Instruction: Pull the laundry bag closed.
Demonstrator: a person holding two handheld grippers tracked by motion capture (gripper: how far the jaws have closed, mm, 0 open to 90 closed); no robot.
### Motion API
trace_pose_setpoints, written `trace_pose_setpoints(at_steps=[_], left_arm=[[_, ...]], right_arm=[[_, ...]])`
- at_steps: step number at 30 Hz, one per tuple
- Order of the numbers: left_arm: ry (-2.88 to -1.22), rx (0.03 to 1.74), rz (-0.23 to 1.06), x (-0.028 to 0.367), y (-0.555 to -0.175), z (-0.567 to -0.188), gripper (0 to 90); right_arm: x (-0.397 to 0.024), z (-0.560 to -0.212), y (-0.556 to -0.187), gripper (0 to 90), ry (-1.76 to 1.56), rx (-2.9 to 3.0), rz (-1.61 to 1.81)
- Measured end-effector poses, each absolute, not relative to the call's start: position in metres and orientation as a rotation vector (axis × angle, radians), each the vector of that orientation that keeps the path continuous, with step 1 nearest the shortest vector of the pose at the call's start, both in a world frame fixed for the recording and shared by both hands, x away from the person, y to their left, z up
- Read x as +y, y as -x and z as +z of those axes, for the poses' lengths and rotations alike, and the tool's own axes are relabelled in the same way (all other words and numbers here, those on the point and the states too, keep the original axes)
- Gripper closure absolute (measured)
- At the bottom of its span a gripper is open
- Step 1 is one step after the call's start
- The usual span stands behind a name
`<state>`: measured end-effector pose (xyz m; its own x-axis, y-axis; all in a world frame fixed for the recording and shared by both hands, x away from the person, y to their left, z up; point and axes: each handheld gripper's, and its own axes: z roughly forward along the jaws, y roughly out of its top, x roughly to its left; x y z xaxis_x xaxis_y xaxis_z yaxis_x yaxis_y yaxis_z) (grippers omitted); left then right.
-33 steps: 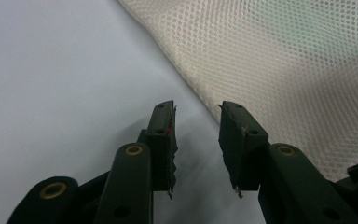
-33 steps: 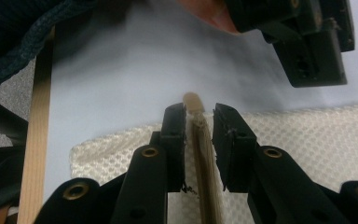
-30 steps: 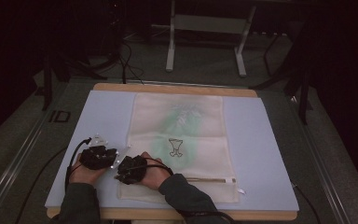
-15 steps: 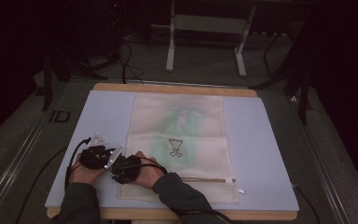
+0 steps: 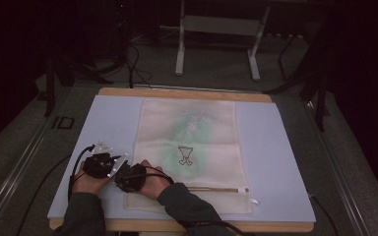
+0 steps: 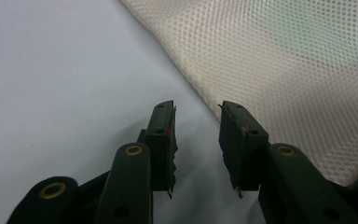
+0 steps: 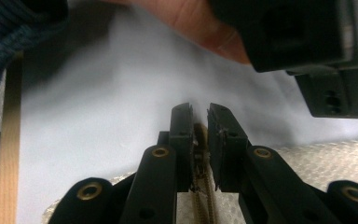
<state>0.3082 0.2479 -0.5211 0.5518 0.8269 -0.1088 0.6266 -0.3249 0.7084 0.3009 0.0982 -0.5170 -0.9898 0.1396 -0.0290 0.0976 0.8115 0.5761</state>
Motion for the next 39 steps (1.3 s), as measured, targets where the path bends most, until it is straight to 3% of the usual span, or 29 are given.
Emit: trace_pose_setpoints(at_steps=[11,27,39], left_arm=[[-2.073,1.166,0.362,0.248,-0.308,-0.521,65.5],[-2.073,1.168,0.361,0.249,-0.308,-0.522,65.3],[-2.067,1.169,0.35,0.25,-0.308,-0.522,65.6]], right_arm=[[0.087,-0.504,-0.299,80.4,-0.199,2.894,0.989],[0.055,-0.515,-0.297,79.0,-0.201,2.938,0.977],[0.06,-0.518,-0.302,81.2,-0.229,2.967,0.981]])
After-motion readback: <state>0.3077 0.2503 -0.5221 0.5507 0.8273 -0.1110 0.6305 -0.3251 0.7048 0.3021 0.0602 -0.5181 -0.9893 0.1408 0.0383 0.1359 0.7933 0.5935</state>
